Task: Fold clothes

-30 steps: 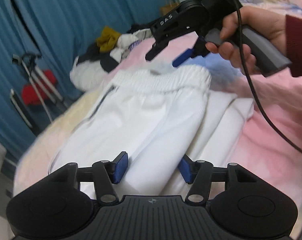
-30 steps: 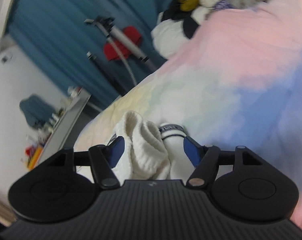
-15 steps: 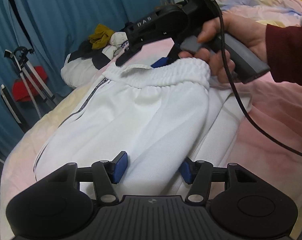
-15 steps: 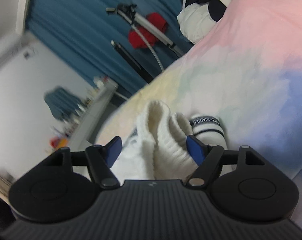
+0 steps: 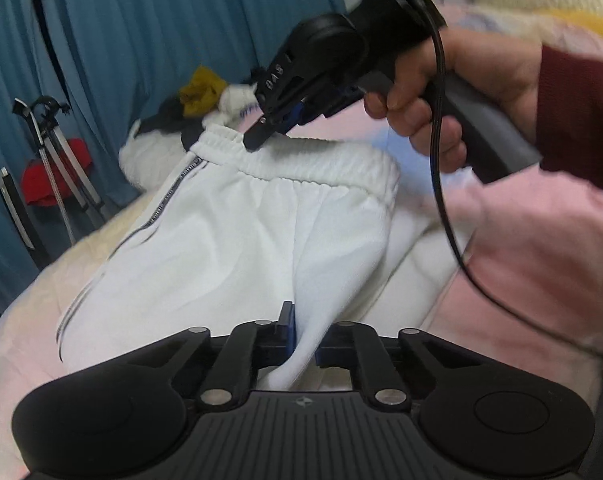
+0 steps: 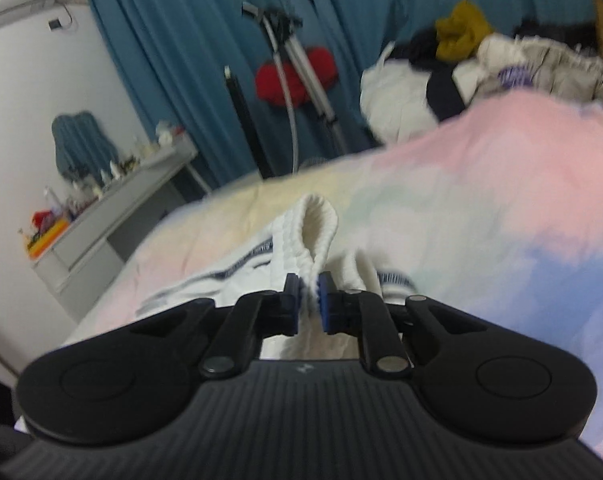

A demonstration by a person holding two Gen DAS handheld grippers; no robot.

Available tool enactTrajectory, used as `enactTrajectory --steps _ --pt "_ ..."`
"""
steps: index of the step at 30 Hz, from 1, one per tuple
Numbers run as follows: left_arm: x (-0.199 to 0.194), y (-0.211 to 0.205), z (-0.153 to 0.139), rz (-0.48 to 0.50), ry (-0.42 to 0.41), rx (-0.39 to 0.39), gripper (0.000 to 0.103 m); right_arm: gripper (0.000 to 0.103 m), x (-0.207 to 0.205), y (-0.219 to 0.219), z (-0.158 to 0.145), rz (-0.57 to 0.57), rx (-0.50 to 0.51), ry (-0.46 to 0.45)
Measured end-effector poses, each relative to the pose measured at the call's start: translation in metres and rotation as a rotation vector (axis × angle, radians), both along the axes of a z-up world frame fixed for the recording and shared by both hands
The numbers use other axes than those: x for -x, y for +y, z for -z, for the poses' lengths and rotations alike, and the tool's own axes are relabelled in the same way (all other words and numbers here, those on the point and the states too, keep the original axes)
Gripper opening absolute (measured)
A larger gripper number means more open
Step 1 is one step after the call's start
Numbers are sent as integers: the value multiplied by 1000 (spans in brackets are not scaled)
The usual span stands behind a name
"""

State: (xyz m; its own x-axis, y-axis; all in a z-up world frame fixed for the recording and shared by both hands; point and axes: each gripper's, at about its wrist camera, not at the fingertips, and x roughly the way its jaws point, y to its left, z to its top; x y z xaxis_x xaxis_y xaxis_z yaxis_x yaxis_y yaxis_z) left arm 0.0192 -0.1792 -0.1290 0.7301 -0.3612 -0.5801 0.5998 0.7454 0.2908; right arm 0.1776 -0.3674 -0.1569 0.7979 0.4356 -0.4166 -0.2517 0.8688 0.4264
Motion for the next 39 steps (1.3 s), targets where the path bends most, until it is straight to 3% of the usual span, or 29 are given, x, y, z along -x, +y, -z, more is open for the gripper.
enactTrajectory --steps 4,8,10,14,17,21,22,23,24,25,26,28,31,35,39 --pt "-1 -5 -7 17 13 68 8 13 12 -20 -12 69 8 -41" --pt "-23 -7 18 25 142 92 9 14 -4 -27 33 110 56 82" --pt "-30 -1 21 35 168 112 9 15 -9 -22 55 112 121 123" --pt "-36 11 13 34 216 177 18 17 -1 -36 49 134 -3 119" --pt "-30 20 4 34 242 227 31 17 20 -39 39 141 -33 112" --pt "-28 51 -21 -37 277 333 67 19 53 -48 26 213 -92 125" --pt "-26 61 -27 -66 276 368 75 26 60 -52 23 219 -124 120" --pt "-25 71 -32 -94 274 404 78 46 66 -53 21 225 -140 118" --pt "-28 82 -37 -128 274 441 82 59 71 -54 18 232 -154 116" --pt "-33 94 -41 -172 279 477 85 81 75 -53 17 237 -155 117" --pt "-38 106 -43 -220 290 507 87 89 78 -51 18 233 -148 126" --pt "-52 128 -42 -346 330 558 94 87 80 -45 23 218 -127 162" --pt "-73 153 -30 -498 402 592 95 87 79 -36 35 184 -85 240" --pt "-84 171 -11 -589 496 593 95 87 66 -23 61 162 -31 335" --pt "-92 181 8 -643 581 609 95 90 57 -15 78 131 -59 364"
